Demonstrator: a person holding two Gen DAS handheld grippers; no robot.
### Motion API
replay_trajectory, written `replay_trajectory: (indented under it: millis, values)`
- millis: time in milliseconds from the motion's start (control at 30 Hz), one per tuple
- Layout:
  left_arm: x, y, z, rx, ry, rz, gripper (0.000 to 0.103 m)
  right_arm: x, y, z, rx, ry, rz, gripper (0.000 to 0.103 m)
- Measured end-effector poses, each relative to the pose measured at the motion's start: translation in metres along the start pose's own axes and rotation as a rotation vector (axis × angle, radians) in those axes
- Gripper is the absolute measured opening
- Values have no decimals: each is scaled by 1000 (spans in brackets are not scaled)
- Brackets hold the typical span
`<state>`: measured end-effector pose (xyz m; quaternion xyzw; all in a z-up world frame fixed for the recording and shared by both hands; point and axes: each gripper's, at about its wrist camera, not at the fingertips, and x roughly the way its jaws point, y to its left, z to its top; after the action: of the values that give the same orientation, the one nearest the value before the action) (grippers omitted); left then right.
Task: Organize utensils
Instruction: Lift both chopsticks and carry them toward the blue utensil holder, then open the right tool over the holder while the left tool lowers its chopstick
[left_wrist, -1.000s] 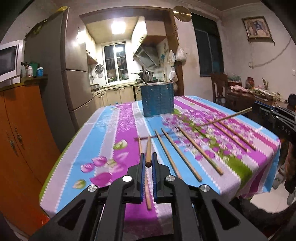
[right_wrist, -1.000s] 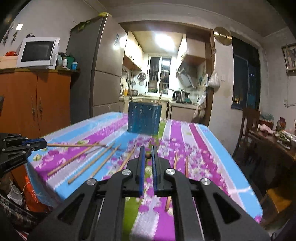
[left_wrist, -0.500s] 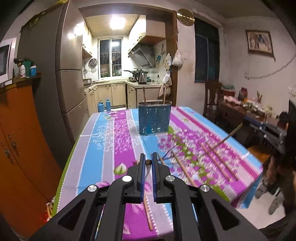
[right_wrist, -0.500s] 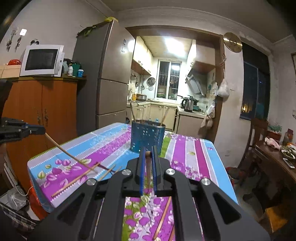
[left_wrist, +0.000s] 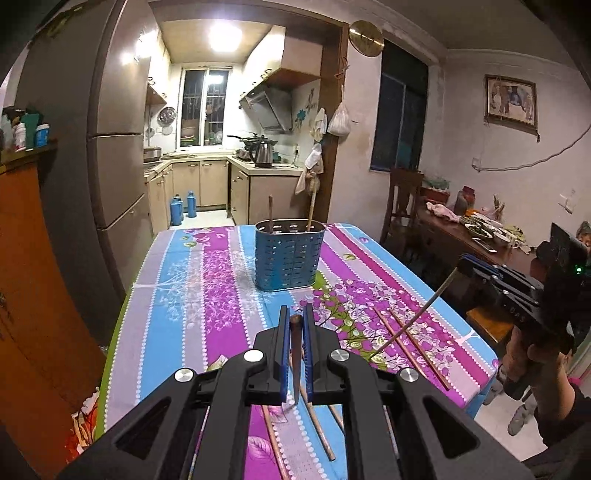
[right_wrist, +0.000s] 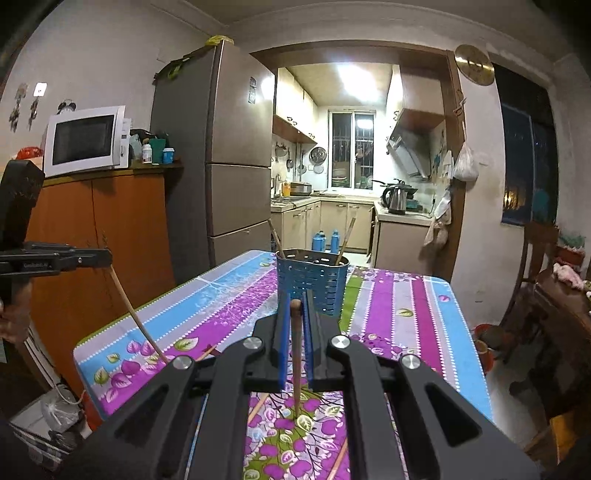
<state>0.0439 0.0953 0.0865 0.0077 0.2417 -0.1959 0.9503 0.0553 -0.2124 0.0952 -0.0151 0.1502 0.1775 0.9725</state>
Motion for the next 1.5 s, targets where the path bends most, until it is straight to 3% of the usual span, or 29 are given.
replay_trajectory:
  millis: [600,800,1167,1500]
  values:
    - [24,5,65,24,-22,-33,8,30,-13,43,19,24,46,5]
    - [42,5,109,45,-45,-43,8,47,-25,85,27,-3,45,5]
    - [105,3,226,25,-143,-53,8,103,-49,184,44,-97,27,5]
    - [192,9,259,44,-132,42,8,183,-62,200,44,-84,-22,5]
